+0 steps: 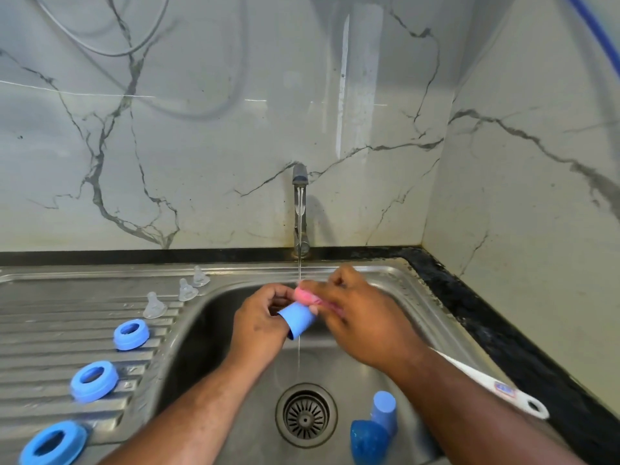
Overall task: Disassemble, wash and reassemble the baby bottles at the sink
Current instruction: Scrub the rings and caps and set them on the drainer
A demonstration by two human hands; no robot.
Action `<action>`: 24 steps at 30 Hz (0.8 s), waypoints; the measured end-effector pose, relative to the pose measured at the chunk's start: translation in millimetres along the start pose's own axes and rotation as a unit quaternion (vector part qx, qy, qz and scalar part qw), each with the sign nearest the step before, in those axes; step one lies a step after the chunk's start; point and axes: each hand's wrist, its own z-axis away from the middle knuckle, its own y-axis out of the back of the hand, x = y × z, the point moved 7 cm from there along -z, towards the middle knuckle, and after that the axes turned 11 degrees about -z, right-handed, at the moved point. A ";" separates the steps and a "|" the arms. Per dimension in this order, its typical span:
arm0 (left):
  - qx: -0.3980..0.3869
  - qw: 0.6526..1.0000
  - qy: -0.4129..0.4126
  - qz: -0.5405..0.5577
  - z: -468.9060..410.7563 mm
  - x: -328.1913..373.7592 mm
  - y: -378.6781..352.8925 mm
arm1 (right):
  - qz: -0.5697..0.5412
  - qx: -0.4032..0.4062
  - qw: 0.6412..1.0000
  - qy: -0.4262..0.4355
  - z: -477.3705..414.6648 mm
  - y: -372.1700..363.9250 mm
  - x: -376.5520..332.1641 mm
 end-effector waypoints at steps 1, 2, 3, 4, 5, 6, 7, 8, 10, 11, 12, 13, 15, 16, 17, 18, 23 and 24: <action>-0.003 1.000 0.008 0.014 1.6 0.8 -0.1 | -0.010 -0.026 0.999 0.031 1.8 -5.6 -11.9; -0.006 0.999 0.017 0.029 2.8 1.5 -0.4 | -0.010 -0.044 0.997 0.055 3.3 -10.0 -20.4; -0.005 0.999 0.026 0.038 2.9 1.8 -0.4 | -0.002 -0.045 0.997 0.061 3.0 -10.6 -22.1; -0.001 0.999 0.031 0.040 2.3 2.5 -0.2 | 0.004 -0.028 0.998 0.048 0.5 -7.8 -16.0; 0.004 0.999 0.035 0.036 1.6 2.1 0.3 | 0.005 -0.002 1.000 0.023 -2.4 -3.5 -6.2; 0.008 0.999 0.038 0.034 0.9 1.6 0.7 | 0.007 0.022 1.000 -0.004 -3.6 1.5 3.4; 0.011 0.999 0.040 0.033 0.2 1.0 0.6 | 0.012 0.035 0.999 -0.023 -3.4 4.5 10.5; 0.011 0.998 0.042 0.037 -0.3 0.1 0.2 | 0.011 0.034 0.999 -0.026 -2.7 4.8 11.7; 0.008 0.997 0.047 0.058 -0.3 -2.9 -0.5 | -0.011 0.002 1.000 0.005 -1.0 -2.7 -0.7; 0.009 0.996 0.049 0.073 0.0 -4.3 -0.2 | -0.018 -0.017 0.999 0.028 0.2 -7.4 -8.4; 0.012 0.995 0.052 0.086 -0.5 -6.4 0.3 | -0.019 -0.028 0.999 0.043 0.6 -10.6 -12.6; 0.016 0.994 0.053 0.094 -1.2 -7.5 0.7 | -0.016 -0.024 0.999 0.040 -0.3 -10.3 -10.5; 0.020 0.995 0.049 0.082 -3.8 -10.2 0.8 | -0.013 0.016 1.000 -0.002 -3.5 -2.7 4.7; 0.022 0.997 0.044 0.065 -5.2 -10.8 0.7 | -0.010 0.035 0.999 -0.024 -3.6 1.1 12.2; 0.023 0.998 0.039 0.048 -5.7 -10.8 0.8 | -0.010 0.041 0.999 -0.031 -3.3 2.6 14.8; 0.022 0.999 0.034 0.036 -5.3 -10.0 1.1 | -0.015 0.033 0.999 -0.024 -2.8 1.2 11.6; -0.008 0.999 0.035 0.030 0.2 -3.1 0.8 | -0.036 -0.034 0.998 0.046 0.1 -14.6 -14.5; -0.018 0.998 0.049 0.038 0.2 -4.5 -1.3 | -0.037 -0.019 0.999 0.028 -1.4 -12.2 -8.3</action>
